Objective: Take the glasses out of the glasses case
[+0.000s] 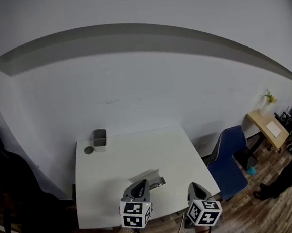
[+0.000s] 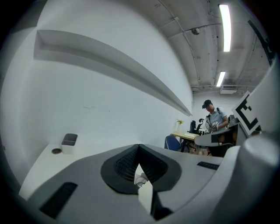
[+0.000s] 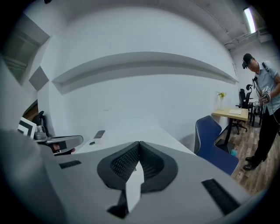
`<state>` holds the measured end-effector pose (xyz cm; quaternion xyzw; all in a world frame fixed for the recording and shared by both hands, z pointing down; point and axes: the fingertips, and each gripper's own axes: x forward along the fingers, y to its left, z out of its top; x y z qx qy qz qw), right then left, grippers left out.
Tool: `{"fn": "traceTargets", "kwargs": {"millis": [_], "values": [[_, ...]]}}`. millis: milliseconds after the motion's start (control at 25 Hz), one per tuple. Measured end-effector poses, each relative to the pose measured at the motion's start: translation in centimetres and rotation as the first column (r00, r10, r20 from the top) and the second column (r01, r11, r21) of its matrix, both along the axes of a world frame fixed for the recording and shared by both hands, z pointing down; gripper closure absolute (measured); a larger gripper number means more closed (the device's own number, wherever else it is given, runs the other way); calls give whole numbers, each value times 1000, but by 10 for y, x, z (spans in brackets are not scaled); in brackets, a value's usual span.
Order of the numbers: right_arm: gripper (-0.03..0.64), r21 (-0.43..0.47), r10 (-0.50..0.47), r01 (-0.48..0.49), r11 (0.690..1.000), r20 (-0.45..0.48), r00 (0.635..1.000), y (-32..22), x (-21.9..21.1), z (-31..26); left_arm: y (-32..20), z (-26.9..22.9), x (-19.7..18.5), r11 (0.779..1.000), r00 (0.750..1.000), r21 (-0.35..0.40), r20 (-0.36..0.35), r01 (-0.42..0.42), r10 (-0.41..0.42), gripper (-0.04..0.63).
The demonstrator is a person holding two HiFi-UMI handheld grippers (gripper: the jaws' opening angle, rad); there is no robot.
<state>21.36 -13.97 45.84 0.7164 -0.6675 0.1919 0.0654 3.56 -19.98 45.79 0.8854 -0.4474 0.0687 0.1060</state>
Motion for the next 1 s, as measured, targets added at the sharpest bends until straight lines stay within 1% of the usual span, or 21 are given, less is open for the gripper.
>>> {"fn": "traceTargets", "kwargs": {"millis": [160, 280, 440, 560, 760, 880, 1000], "values": [[584, -21, -24, 24, 999, 4, 1000, -19, -4, 7, -16, 7, -4, 1000, 1000, -16, 6, 27, -27, 589], [584, -49, -47, 47, 998, 17, 999, -28, -6, 17, -18, 14, -10, 998, 998, -39, 17, 55, -55, 589], [584, -68, -102, 104, 992, 36, 994, -46, -8, 27, -20, 24, -19, 990, 992, -64, 36, 125, -122, 589], [584, -61, -168, 170, 983, 43, 985, -66, -14, 28, -22, 26, -31, 977, 979, -66, 39, 202, -200, 589], [584, -34, -285, 286, 958, 32, 958, -98, -26, 13, -30, 16, -44, 945, 947, -61, 36, 321, -320, 589], [584, -46, -335, 337, 940, 40, 941, -111, -28, 14, -32, 14, -46, 926, 929, -66, 35, 371, -369, 589], [584, -64, -365, 367, 928, 44, 930, -118, -31, 19, -29, 19, -47, 914, 918, -81, 44, 396, -394, 589]]}}
